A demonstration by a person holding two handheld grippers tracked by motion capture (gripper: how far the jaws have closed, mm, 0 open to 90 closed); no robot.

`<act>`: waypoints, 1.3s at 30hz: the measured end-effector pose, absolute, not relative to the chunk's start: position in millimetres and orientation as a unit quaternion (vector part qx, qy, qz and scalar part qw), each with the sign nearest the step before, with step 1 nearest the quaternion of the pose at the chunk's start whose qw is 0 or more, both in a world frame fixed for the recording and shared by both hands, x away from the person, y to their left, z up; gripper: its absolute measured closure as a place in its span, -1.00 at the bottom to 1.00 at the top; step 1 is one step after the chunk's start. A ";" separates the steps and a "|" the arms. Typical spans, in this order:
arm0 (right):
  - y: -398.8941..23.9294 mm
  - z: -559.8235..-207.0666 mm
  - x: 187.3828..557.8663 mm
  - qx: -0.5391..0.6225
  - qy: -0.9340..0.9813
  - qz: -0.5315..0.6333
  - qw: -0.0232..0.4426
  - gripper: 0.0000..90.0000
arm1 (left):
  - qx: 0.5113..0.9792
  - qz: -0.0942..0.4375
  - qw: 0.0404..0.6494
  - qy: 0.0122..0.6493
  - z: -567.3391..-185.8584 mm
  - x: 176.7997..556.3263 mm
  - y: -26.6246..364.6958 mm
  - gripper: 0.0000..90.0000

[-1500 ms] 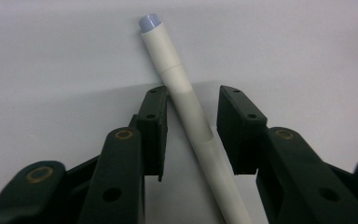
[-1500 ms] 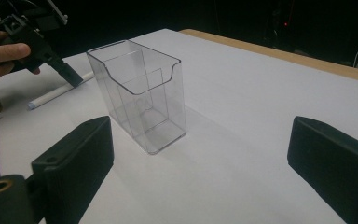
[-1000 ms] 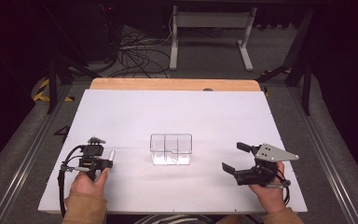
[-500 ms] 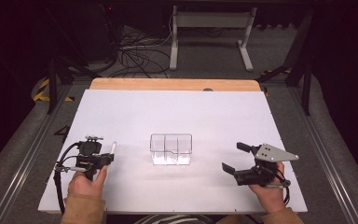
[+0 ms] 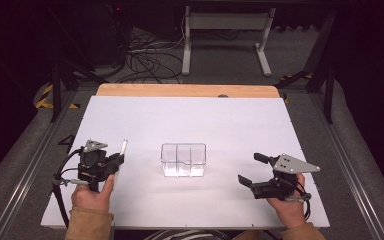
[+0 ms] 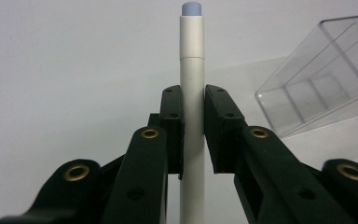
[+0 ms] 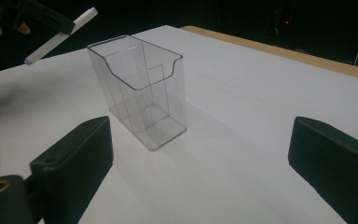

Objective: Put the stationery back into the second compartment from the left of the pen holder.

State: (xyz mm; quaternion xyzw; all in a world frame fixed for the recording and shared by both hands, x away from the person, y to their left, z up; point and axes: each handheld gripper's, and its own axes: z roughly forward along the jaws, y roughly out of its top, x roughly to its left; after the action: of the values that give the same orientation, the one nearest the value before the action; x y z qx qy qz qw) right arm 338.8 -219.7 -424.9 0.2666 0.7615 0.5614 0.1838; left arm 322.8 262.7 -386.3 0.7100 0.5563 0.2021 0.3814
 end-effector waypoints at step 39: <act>-223.9 -430.5 331.4 0.277 0.763 0.554 0.183 -0.85 | 0.696 0.203 0.613 0.314 -346.5 333.3 192.9 0.74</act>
State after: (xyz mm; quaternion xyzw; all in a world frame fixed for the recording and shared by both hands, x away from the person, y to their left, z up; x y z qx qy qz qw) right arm 331.4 -223.9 -430.5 0.2765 0.7634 0.5544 0.1827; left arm 333.3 192.9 -346.5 0.6963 0.3137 0.2033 0.6127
